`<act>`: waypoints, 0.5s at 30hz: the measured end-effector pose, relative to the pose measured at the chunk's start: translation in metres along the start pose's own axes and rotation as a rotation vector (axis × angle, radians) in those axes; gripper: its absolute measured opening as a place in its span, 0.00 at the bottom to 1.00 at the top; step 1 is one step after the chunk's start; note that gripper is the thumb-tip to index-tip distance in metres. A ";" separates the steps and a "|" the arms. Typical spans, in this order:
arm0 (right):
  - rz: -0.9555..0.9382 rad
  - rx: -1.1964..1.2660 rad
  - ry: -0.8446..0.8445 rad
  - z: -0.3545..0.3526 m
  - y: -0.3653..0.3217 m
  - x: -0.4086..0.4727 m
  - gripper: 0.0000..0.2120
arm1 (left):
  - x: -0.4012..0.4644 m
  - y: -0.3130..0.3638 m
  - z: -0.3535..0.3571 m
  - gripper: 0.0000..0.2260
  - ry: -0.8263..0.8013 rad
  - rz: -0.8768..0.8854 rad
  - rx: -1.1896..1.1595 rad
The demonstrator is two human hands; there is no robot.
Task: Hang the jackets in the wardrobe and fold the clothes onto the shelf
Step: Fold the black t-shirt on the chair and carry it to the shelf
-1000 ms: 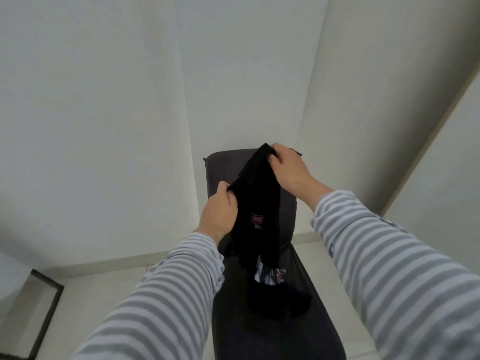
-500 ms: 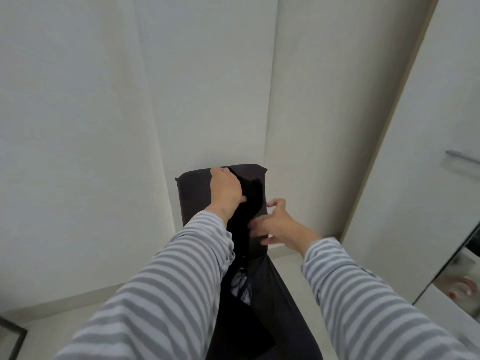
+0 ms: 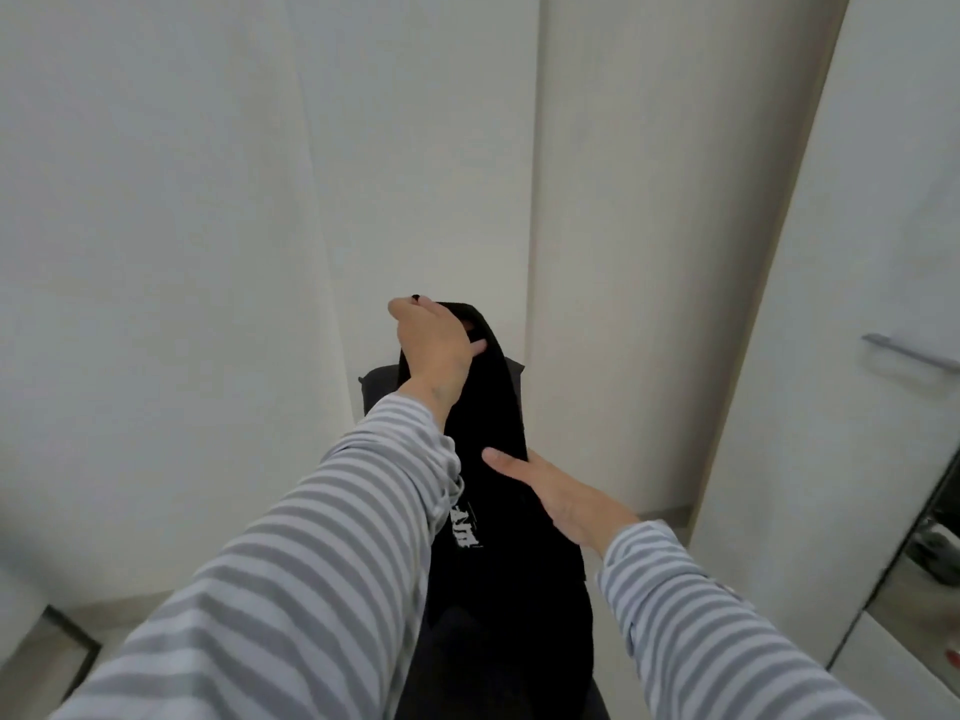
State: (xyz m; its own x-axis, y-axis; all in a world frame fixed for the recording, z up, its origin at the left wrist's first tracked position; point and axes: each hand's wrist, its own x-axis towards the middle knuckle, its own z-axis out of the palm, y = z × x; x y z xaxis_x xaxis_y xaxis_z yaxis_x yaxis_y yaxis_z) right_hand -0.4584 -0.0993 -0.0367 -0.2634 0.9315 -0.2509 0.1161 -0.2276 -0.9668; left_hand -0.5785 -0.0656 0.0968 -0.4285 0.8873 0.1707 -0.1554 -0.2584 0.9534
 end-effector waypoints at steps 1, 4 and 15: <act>-0.033 -0.053 0.064 -0.001 0.002 -0.001 0.18 | -0.003 0.001 -0.003 0.04 0.023 0.000 -0.029; -0.160 -0.368 0.314 -0.008 0.001 -0.004 0.06 | -0.007 0.001 -0.013 0.04 0.116 0.071 0.041; -0.403 -0.342 0.192 -0.018 -0.094 -0.027 0.10 | -0.018 -0.045 -0.056 0.28 -0.365 0.131 0.849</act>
State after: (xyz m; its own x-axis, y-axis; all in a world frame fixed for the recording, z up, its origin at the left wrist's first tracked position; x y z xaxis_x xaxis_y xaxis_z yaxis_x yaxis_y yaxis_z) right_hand -0.4453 -0.0977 0.0621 -0.1756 0.9680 0.1790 0.3553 0.2319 -0.9055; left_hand -0.6135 -0.0915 0.0373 -0.0681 0.9732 0.2196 0.6389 -0.1265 0.7588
